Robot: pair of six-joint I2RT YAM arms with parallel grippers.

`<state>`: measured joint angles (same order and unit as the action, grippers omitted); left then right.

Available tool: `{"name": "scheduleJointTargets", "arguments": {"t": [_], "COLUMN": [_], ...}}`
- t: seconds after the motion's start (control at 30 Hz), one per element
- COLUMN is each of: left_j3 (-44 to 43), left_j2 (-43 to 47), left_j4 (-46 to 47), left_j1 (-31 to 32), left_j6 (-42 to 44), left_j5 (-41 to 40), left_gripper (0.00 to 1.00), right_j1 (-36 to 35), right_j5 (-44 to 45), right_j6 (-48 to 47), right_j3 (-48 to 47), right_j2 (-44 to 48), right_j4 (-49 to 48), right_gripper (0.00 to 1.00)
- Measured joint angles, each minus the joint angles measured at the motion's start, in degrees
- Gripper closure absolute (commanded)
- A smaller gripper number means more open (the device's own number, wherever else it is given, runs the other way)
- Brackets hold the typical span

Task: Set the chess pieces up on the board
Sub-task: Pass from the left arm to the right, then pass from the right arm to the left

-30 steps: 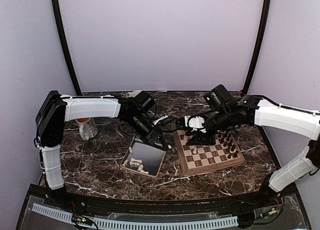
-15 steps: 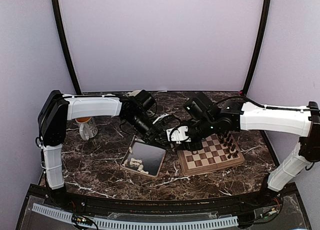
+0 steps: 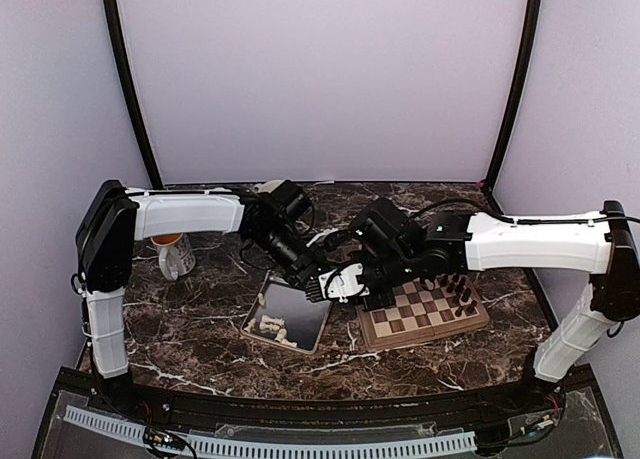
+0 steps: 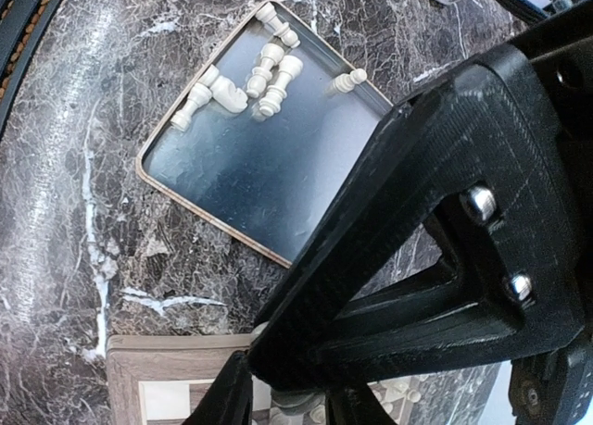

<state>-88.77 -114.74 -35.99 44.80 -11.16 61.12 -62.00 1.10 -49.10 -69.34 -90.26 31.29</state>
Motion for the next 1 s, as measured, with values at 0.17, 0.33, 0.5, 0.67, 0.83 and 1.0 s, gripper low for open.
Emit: {"name": "scheduleJointTargets", "arguments": {"t": [0.17, 0.33, 0.5, 0.67, 0.83, 1.0], "left_j3": [0.0, 0.13, 6.49, 19.82, 29.44, 29.94], "left_j2": [0.0, 0.28, 7.13, 21.99, 30.08, 26.32], "left_j4": [-0.11, 0.24, 7.78, 25.44, 44.65, 57.61], "left_j1": [0.0, -0.04, -0.02, 1.07, 8.37, 11.61], "left_j6": [-0.02, 0.15, -0.66, -0.76, 5.81, 7.63], "left_j5": [0.2, -1.99, -7.89, -19.45, -31.89, -35.19], "left_gripper": [0.75, 0.63, 0.62, 0.61, 0.61, 0.6], "right_j1": [-0.2, 0.22, 3.98, 13.62, 21.24, 23.98], "right_j5": [1.6, 1.4, -4.57, -18.14, -33.57, -44.54], "right_j6": [-0.09, 0.96, 4.68, 10.95, 17.79, 22.1], "right_j3": [-0.11, 0.46, 2.82, 5.84, 6.56, 6.86], "right_j2": [-0.15, 0.09, 2.93, 9.07, 10.43, 10.38], "right_j4": [-0.31, -0.98, -1.64, -2.08, -2.86, -3.06], "right_gripper": [0.87, 0.89, 0.89, 0.89, 0.88, 0.87]}}
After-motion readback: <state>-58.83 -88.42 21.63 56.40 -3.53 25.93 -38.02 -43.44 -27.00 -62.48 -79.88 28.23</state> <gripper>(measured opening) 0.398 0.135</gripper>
